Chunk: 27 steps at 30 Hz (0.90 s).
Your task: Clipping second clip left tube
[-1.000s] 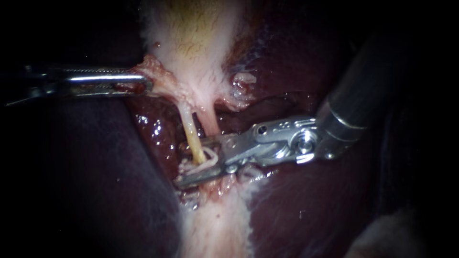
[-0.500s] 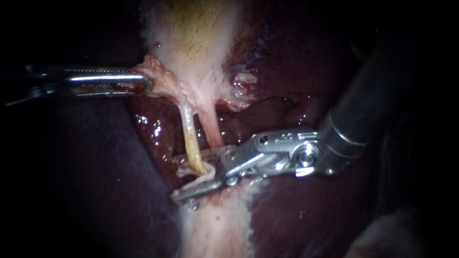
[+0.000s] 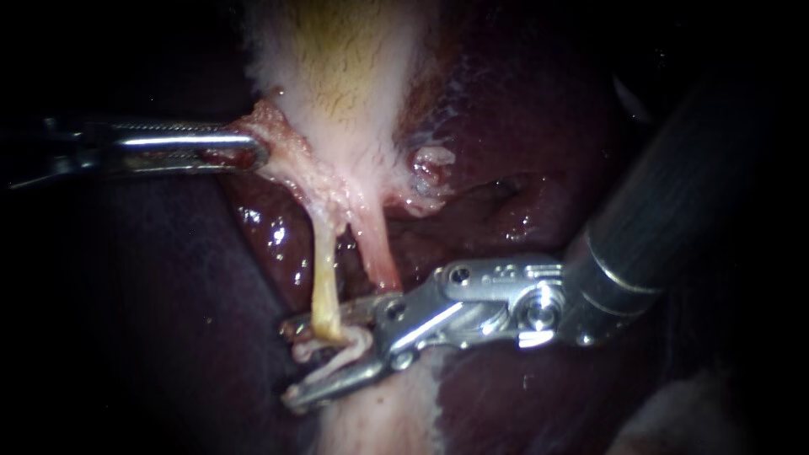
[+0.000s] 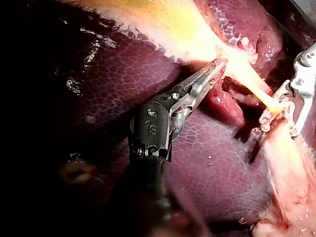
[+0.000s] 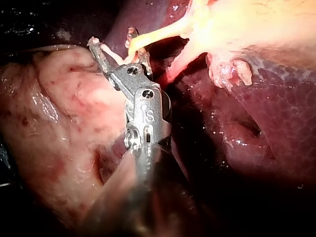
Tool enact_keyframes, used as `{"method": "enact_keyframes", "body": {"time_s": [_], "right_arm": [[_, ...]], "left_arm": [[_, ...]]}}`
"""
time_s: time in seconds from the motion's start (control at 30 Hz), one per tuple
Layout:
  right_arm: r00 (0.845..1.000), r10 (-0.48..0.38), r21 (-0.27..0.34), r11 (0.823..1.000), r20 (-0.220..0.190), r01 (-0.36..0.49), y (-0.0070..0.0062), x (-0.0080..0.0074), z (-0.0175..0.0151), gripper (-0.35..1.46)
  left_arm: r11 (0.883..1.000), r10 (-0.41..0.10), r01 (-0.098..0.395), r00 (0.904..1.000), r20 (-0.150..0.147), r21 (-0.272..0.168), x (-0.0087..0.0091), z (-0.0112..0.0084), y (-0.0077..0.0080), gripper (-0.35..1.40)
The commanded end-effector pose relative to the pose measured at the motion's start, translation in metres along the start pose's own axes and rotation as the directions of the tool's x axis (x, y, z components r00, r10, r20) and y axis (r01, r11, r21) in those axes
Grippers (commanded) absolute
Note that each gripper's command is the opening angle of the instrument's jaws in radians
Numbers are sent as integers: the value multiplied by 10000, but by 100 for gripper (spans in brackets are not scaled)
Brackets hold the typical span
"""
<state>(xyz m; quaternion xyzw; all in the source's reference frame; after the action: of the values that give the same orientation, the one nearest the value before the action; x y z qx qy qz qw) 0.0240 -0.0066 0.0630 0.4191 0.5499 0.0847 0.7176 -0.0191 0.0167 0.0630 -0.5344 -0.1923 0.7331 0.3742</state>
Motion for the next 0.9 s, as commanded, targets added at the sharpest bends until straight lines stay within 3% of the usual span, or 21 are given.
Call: {"method": "enact_keyframes", "body": {"time_s": [0.03, 0.5, 0.6, 0.9], "right_arm": [[9998, 195, -36, 9998, -25, -195, 1, -1, -1, 35], [9944, 1058, 67, 9944, -10, -1058, 7, -1, -22, -35], [9880, 1544, 99, 9880, -19, -1543, 8, 1, -26, -35], [9880, 1539, 71, 9880, 105, -1540, 8, -3, -30, -35]], "left_arm": [[10000, 1, -1, 10000, 0, -4, 0, 0, 0, -35], [10000, 1, -1, 10000, 0, -3, 0, 0, 0, -35], [10000, 1, -1, 10000, 0, -3, 0, 0, 0, -35], [10000, 1, -1, 10000, 0, -3, 0, 0, 0, -35]]}}
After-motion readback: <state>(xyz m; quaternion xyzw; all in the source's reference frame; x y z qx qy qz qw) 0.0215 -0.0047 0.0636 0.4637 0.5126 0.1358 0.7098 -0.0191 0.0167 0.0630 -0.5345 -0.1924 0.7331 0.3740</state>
